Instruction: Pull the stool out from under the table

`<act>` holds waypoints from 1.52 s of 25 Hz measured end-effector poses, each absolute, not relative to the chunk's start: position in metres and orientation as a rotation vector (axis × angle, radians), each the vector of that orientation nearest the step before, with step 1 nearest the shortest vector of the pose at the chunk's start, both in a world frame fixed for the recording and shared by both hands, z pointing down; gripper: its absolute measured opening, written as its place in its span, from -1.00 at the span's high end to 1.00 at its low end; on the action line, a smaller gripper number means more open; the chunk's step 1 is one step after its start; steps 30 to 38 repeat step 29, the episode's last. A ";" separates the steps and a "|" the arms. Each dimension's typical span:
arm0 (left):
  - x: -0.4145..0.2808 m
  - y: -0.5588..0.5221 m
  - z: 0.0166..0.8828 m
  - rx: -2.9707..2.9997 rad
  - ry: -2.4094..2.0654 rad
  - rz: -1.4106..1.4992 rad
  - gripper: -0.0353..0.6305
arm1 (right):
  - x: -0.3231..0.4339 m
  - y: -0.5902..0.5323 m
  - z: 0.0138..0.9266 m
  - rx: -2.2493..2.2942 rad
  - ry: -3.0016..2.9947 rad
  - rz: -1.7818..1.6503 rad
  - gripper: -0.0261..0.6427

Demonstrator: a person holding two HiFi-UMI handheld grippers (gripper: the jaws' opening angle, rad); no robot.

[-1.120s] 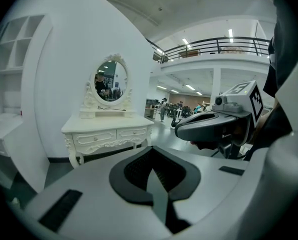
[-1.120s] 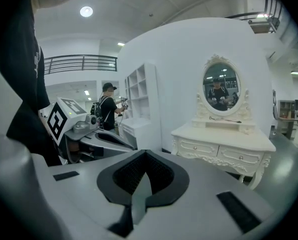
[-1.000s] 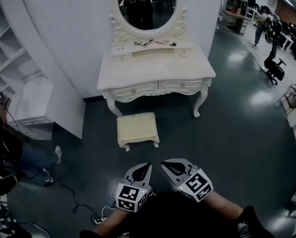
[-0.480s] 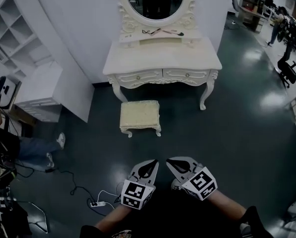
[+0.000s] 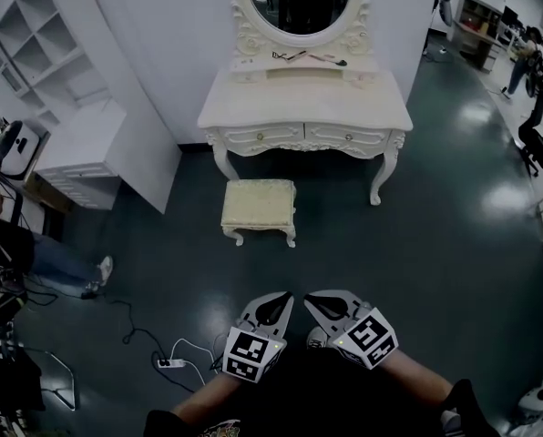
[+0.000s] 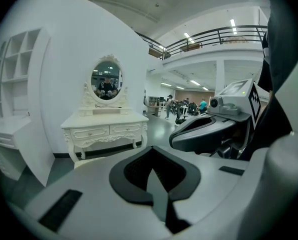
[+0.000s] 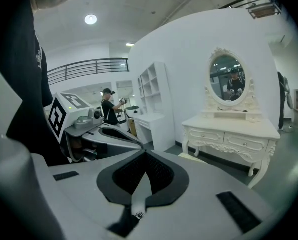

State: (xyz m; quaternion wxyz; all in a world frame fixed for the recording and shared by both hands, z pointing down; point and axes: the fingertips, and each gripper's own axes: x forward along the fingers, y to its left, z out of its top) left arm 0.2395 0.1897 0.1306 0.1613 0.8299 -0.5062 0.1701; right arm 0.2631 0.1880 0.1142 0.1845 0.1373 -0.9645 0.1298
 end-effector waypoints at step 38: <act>0.243 0.179 0.130 2.377 -1.439 0.527 0.87 | 0.263 0.180 0.113 0.381 -2.729 0.389 0.84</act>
